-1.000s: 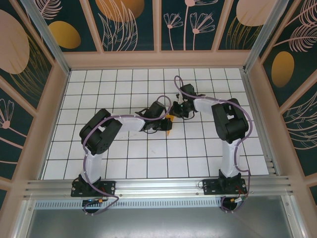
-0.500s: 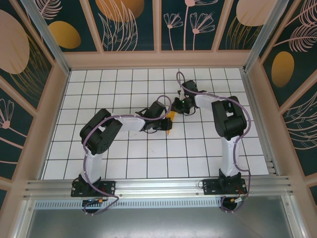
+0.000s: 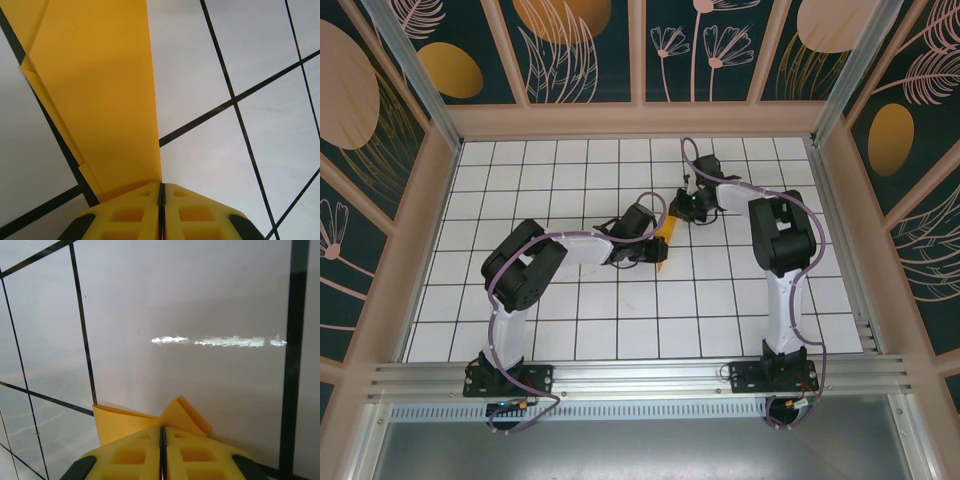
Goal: Fold a paper plane with a square sheet of paper (fold left side to right side)
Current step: Fold the wing for the fifth time at the center of the table.
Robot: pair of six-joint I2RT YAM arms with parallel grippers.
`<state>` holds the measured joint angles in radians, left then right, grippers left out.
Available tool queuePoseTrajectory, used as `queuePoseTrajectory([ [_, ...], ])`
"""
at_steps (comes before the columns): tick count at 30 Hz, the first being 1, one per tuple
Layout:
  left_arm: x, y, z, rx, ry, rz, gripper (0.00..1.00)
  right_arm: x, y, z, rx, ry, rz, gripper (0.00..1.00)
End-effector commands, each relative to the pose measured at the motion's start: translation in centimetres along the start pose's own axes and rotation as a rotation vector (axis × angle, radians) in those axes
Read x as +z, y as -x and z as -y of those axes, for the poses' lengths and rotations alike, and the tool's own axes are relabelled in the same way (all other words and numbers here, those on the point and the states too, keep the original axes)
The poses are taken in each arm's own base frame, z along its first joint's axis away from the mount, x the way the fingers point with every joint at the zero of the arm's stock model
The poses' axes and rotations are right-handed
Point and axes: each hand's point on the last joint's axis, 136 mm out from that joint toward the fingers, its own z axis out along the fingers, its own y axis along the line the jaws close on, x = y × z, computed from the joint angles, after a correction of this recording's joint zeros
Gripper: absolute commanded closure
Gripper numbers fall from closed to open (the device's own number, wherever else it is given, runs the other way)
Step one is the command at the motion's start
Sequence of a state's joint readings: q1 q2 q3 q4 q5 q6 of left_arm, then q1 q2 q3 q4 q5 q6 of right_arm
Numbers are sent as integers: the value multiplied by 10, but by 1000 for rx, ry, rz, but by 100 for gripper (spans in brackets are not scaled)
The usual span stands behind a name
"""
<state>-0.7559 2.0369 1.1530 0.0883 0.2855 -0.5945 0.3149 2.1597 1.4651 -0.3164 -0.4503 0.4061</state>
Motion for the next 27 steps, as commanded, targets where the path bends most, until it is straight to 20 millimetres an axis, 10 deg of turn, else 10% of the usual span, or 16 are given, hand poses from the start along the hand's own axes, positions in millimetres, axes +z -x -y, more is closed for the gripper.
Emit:
queuePoseTrajectory([
  [1, 10, -91, -50, -67, 160, -289, 89, -9, 60, 63, 11, -180, 198, 88],
  [11, 9, -90, -49, -65, 156, -284, 89, -37, 83, 42, -20, -127, 258, 87],
  [18, 8, -90, -48, -63, 154, -281, 88, -57, 27, -15, -42, 51, 212, 87],
  [27, 7, -89, -47, -62, 151, -278, 88, -36, -26, -50, -66, 101, 132, 87],
])
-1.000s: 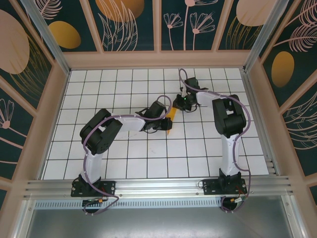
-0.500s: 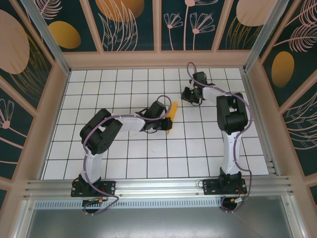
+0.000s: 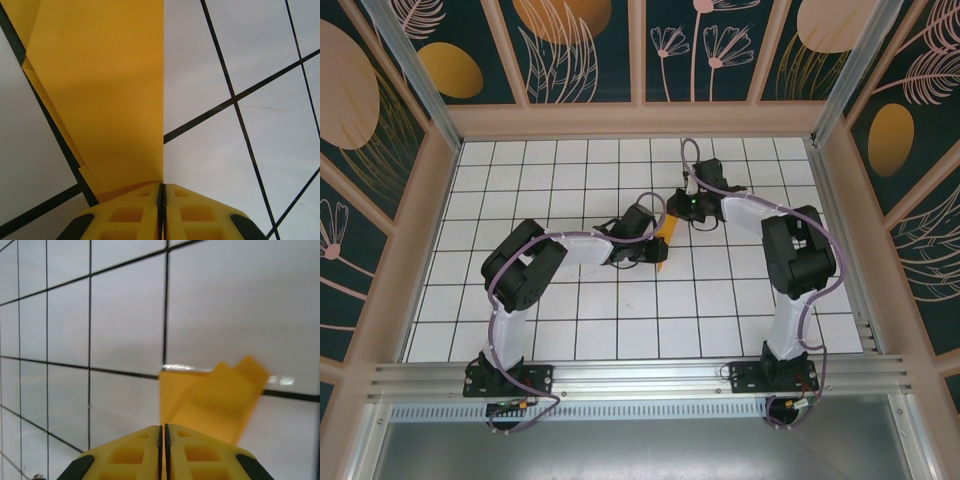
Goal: Fold a paper plane with a square sheet of paper (fold left side to right side)
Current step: Fold the wing for the fifth time at the center of the table.
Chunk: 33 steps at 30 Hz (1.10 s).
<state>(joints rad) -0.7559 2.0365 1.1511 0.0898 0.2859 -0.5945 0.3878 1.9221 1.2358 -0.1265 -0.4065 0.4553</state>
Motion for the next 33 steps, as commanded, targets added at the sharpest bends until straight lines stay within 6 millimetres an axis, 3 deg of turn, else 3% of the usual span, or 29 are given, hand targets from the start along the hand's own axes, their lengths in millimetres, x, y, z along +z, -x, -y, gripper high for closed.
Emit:
queuePoseTrajectory([
  [1, 7, -88, -46, -61, 149, -277, 87, 7, -11, -2, 33, 21, -14, 87],
  [7, 5, -88, -45, -52, 146, -281, 87, 36, -27, 23, 67, -37, -73, 87],
  [13, -7, -99, -41, -21, 122, -307, 87, 44, -34, 49, 89, -127, -105, 87],
  [18, -17, -115, -28, 22, 73, -346, 87, 46, -37, 59, 106, -141, -113, 87],
  [23, -22, -128, -14, 47, 37, -375, 87, 45, -33, 55, 97, -126, -104, 87],
  [27, -30, -137, -16, 28, 30, -376, 87, 39, -22, 44, 73, -103, -77, 86],
  [30, -39, -131, -10, 28, 13, -354, 87, 28, -7, 31, 42, -90, -42, 85],
  [33, -52, -115, 10, 53, -36, -303, 87, 13, 14, 16, 1, -88, 5, 80],
])
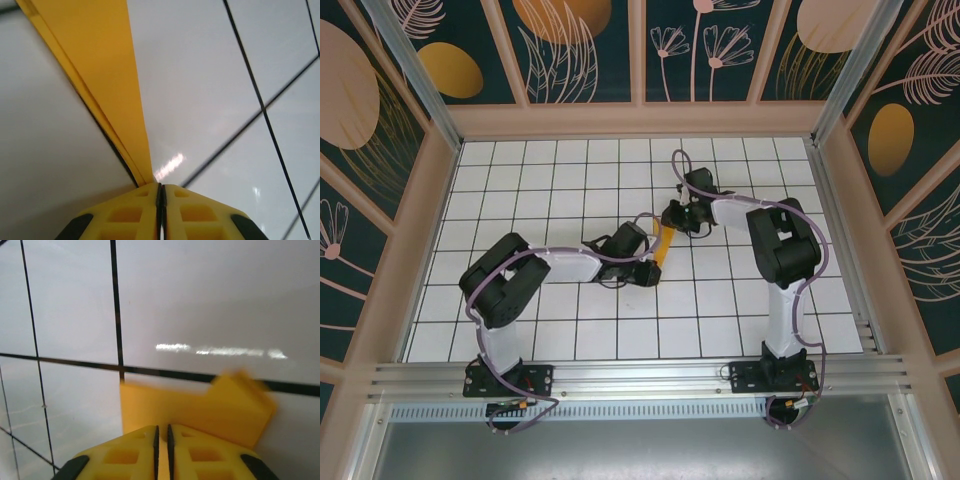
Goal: Fold a paper plane with a square sheet of paper (fold left side to right side)
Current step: Fold the wing for the fifth time at the center of the table.
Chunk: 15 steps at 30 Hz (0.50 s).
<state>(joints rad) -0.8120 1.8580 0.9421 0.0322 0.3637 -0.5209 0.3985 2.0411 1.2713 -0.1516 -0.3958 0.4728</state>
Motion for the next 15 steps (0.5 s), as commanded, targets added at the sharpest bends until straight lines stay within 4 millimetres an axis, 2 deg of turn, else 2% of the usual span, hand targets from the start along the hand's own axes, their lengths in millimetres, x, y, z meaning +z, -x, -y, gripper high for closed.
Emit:
queuePoseTrajectory([
  [1, -16, -40, 9, -30, -11, -143, 87, -29, 37, -15, -60, -27, 107, 78],
  [4, -35, -19, 22, -5, -30, -73, 86, -48, 50, -29, -85, -26, 150, 74],
  [5, -48, -7, 29, 6, -43, -23, 85, -55, 52, -33, -90, -31, 164, 72],
  [7, -64, 9, 27, -1, -19, 51, 82, -65, 52, -36, -102, -63, 183, 68],
  [11, -98, 39, -2, -72, 103, 234, 78, -72, 35, -22, -99, -236, 185, 58],
  [15, -125, 56, -35, -136, 265, 390, 71, -70, 0, -14, -77, -340, 170, 42],
])
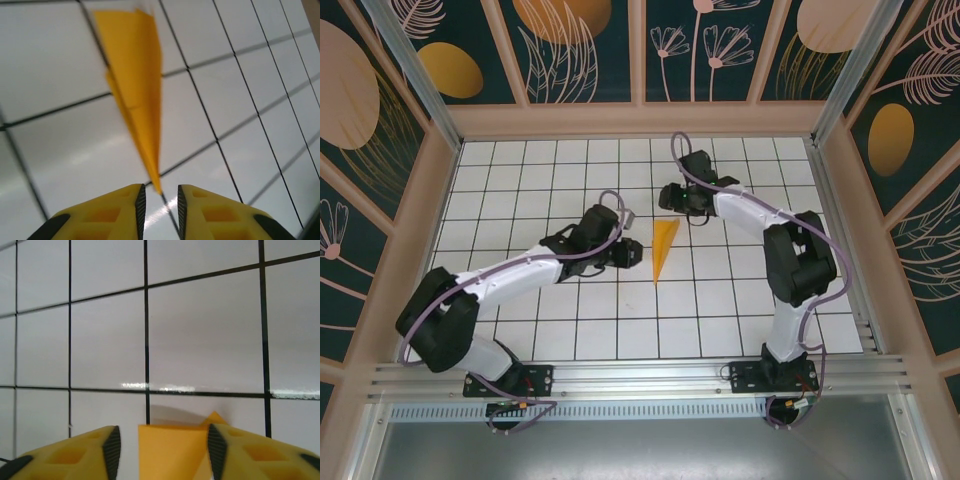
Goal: Fold a paper plane with a square sheet of paper (fold left side to right side)
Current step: Fold the wing for the fifth time at the center of the table, then move the paper plane to the center of the table.
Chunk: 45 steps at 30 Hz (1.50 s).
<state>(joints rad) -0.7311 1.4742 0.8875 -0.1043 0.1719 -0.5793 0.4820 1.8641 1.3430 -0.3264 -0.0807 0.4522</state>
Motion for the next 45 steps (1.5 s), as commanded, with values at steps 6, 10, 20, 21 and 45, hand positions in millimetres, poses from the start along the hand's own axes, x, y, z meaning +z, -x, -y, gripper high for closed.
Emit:
queuePoseTrajectory([
  [6, -5, 19, -46, -64, 230, 151, 68, -3, -78, 19, 88, -131, -98, 42],
  [10, -3, 21, -49, -56, 249, 152, 68, 3, -100, 20, 99, -120, -159, 50],
  [20, -26, 45, -52, -28, 318, 251, 64, -37, -90, -29, 64, 110, -121, 100],
  [21, -29, 47, -52, -27, 326, 262, 64, -43, -89, -35, 50, 141, -119, 100],
  [45, -81, 83, -48, -33, 372, 473, 46, -49, -119, 59, 52, -58, -228, 63],
])
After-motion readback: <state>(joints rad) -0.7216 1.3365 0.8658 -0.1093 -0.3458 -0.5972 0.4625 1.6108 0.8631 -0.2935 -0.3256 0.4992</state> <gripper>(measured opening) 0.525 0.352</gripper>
